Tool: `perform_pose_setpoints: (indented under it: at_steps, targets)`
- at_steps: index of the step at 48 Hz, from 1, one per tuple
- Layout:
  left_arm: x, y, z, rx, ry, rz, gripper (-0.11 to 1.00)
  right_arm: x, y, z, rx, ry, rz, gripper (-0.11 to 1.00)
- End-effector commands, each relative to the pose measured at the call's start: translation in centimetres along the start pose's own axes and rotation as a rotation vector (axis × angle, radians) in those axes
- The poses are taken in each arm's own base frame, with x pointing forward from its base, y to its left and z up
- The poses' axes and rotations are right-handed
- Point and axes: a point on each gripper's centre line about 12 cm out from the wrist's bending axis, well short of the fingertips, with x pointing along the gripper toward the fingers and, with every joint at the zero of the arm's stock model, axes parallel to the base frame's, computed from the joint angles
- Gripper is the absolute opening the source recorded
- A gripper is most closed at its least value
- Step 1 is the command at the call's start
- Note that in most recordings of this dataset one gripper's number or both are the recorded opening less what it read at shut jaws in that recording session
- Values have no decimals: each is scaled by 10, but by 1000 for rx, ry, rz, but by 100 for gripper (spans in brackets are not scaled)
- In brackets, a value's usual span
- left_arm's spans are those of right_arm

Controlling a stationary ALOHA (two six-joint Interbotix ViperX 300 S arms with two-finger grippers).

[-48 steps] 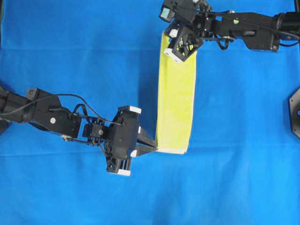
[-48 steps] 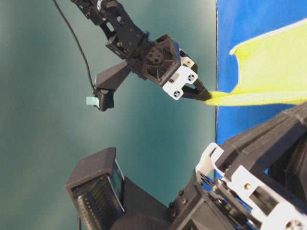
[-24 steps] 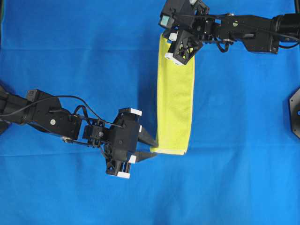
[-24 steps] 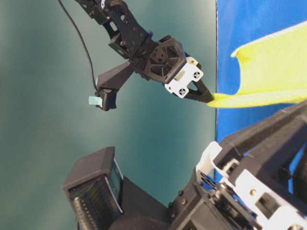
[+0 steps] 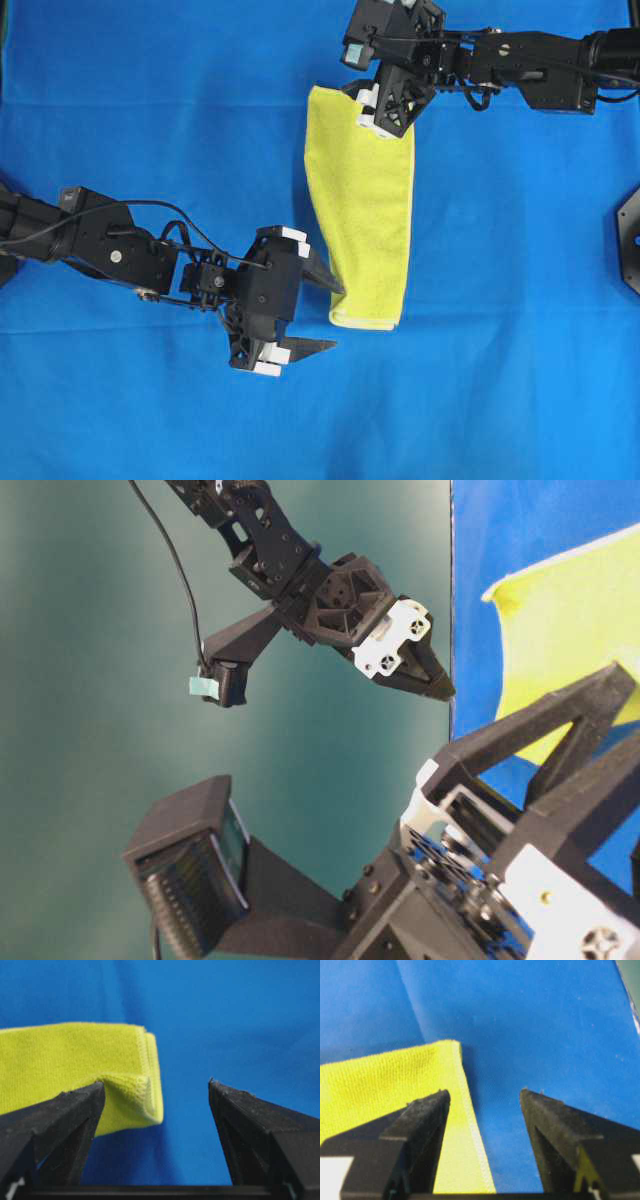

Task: Fold the yellow towel.
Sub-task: 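Lay the towel strip down, open both grippers and withdraw sideways, then move both grippers to the strip's top corners and grasp them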

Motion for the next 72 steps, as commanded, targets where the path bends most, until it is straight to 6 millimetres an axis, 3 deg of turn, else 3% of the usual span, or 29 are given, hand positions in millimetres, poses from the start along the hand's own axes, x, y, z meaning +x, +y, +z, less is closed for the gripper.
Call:
perform_pose_setpoints:
  at_steps: [1,14,22,42,50,56,72]
  targets:
    - [-12,0,22,2,-40,-1,79,-12,-2,13,-5,-46,-5,61]
    - [-53,1,48,-3,-2,-4,79,-54,-3,22,-3,-112,-15,61]
    - [-82,5,57,-6,-42,6,79,-89,2,9,11,-143,-5,61]
    - [-167,66,30,-92,-251,197,78,-177,26,-45,144,-373,111,61]
    - [-195,77,11,-120,-299,259,78,-186,31,-69,184,-420,148,61]
    - [-205,78,-1,-135,-318,277,78,-184,36,-85,200,-448,181,61]
    - [-206,77,-8,-150,-333,277,78,-183,37,-84,196,-464,193,61]
